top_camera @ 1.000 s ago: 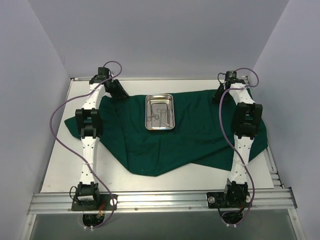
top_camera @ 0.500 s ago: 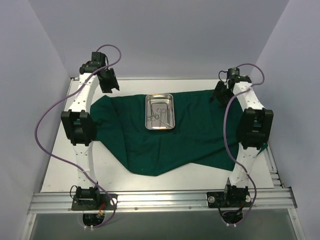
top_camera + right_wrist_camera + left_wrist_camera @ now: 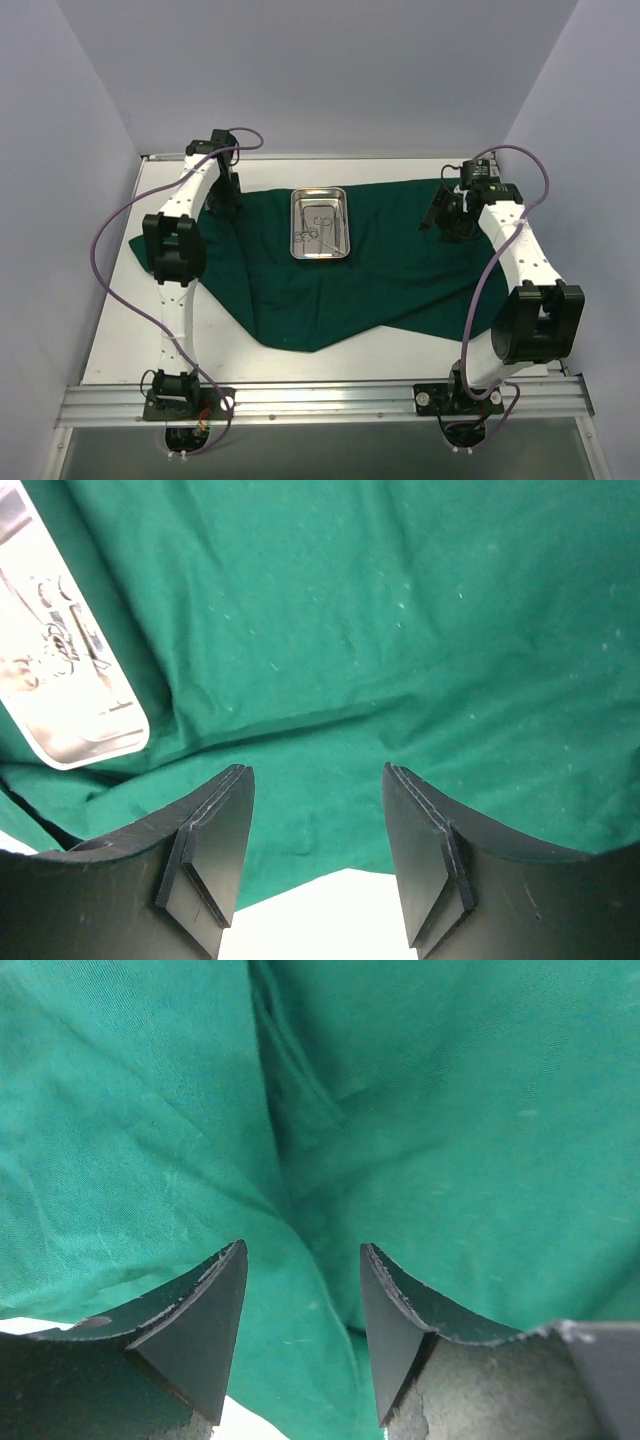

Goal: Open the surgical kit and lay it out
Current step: Open the surgical kit at the center of the board.

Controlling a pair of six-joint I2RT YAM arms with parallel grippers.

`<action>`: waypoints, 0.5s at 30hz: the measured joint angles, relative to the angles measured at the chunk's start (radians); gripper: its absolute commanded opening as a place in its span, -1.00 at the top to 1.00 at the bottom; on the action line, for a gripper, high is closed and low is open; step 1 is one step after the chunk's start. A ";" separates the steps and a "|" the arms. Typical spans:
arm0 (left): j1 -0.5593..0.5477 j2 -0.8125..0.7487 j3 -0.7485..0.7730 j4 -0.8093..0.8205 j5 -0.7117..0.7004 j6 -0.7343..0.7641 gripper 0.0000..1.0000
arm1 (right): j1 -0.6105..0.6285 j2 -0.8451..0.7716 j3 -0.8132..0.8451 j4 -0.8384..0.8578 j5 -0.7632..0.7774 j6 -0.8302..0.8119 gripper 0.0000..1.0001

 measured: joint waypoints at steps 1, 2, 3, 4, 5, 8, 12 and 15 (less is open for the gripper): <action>0.000 0.014 0.000 -0.012 -0.014 0.002 -0.15 | 0.000 0.000 -0.006 -0.002 0.000 0.003 -0.08; 0.000 0.025 -0.001 -0.022 -0.024 0.003 -0.15 | 0.000 0.000 -0.010 -0.004 0.000 0.005 -0.09; -0.001 0.032 -0.004 -0.027 -0.034 0.005 -0.15 | 0.000 -0.002 -0.013 -0.005 0.000 0.008 -0.09; -0.001 0.037 -0.009 -0.029 -0.042 0.005 -0.13 | 0.000 -0.004 -0.013 -0.008 0.001 0.012 -0.09; -0.001 0.039 -0.012 -0.033 -0.049 0.006 -0.08 | 0.000 -0.006 -0.013 -0.008 0.000 0.019 -0.08; -0.002 0.042 -0.016 -0.037 -0.067 0.003 0.44 | 0.000 -0.016 -0.013 -0.009 0.000 0.033 -0.08; -0.003 0.037 -0.040 -0.032 -0.106 -0.003 0.95 | 0.006 -0.031 -0.013 -0.011 0.000 0.059 -0.08; -0.002 -0.023 -0.164 -0.008 -0.137 -0.022 0.95 | 0.027 -0.038 -0.014 -0.011 -0.003 0.068 -0.08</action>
